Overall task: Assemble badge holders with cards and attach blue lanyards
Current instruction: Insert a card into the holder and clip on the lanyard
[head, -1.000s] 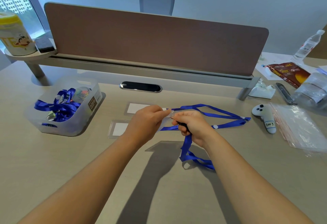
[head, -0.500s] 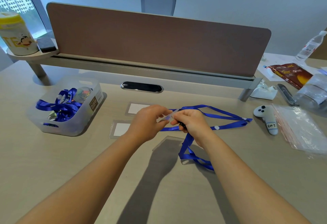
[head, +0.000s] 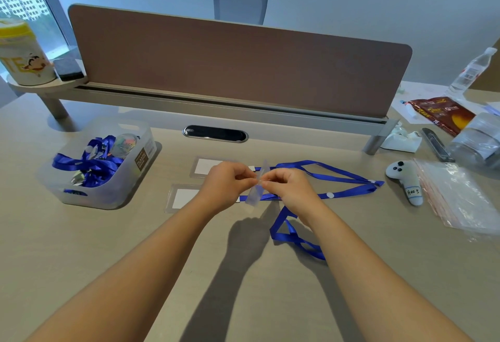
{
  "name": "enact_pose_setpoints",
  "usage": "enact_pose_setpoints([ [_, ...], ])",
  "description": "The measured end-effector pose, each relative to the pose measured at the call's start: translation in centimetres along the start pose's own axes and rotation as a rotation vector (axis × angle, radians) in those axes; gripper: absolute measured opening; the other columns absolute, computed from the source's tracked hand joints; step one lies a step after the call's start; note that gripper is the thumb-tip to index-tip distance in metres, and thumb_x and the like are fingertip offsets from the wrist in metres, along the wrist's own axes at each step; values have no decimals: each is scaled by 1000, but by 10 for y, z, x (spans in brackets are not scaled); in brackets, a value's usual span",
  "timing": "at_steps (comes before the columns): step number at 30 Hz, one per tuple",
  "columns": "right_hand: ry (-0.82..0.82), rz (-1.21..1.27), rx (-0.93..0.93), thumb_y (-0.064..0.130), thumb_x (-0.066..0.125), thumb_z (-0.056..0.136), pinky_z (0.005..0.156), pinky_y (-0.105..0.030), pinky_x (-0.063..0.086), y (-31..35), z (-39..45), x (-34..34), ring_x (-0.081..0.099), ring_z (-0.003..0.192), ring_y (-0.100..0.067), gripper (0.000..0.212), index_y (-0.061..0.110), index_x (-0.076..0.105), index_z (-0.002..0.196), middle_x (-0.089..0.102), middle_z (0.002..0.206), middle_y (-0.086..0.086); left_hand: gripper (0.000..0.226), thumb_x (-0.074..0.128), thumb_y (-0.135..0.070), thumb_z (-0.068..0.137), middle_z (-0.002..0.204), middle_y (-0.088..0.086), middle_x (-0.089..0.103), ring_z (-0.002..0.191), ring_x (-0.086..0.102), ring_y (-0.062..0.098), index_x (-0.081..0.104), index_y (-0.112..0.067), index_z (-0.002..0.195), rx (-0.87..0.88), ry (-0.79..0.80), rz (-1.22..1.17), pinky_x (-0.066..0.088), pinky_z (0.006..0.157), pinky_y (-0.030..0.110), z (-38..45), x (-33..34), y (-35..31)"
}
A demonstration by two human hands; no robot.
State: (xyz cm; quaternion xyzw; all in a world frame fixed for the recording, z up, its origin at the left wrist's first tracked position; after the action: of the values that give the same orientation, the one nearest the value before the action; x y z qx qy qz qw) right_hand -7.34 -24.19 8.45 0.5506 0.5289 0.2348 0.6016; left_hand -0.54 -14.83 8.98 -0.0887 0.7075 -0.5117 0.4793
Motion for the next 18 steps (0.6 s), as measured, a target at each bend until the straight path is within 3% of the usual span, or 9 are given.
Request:
enact_pose_setpoints([
  [2,-15,-21,-8,6,53,88,70,-14,43,0,0,0,54,88,-14,20,-1,64,103,60,93,-5,22,56,-15,85,103,18,68,95,61,28,65,-3,100,3,-14,31,50,89,39,0,-1,-1],
  [6,-36,-75,-22,8,51,90,68,-13,42,2,0,0,53,87,-13,22,1,64,106,59,94,-4,19,55,-16,85,99,16,69,87,60,24,65,-4,96,18,-42,81,50,83,37,1,-3,-2],
  [10,-62,-105,-51,9,49,90,69,-21,43,7,-1,0,52,84,-17,20,1,65,101,63,95,-16,15,56,-15,85,92,15,68,78,55,19,64,-3,91,46,-74,95,48,75,34,1,-7,-6],
  [15,-57,-140,-76,12,48,92,63,-21,41,11,-2,2,47,67,-11,20,1,64,94,53,69,0,15,56,-15,85,81,8,59,77,54,21,61,-1,88,65,-80,92,47,74,35,-1,-8,-13],
  [18,-68,-163,-93,12,46,92,70,-32,47,14,-5,3,49,73,-17,22,-1,63,95,58,77,-10,13,56,-13,84,80,8,59,77,55,22,61,-1,87,78,-84,75,49,75,37,-2,-8,-13],
])
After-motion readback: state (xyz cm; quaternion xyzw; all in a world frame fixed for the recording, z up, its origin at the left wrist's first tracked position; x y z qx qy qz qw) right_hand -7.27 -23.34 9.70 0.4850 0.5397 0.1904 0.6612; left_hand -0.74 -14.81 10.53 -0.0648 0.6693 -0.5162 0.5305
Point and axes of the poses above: each hand's wrist, its own z-axis towards the middle knuckle, its own x-axis out of the palm, y = z × x, the point moved 7 cm from there along z, towards the middle knuckle
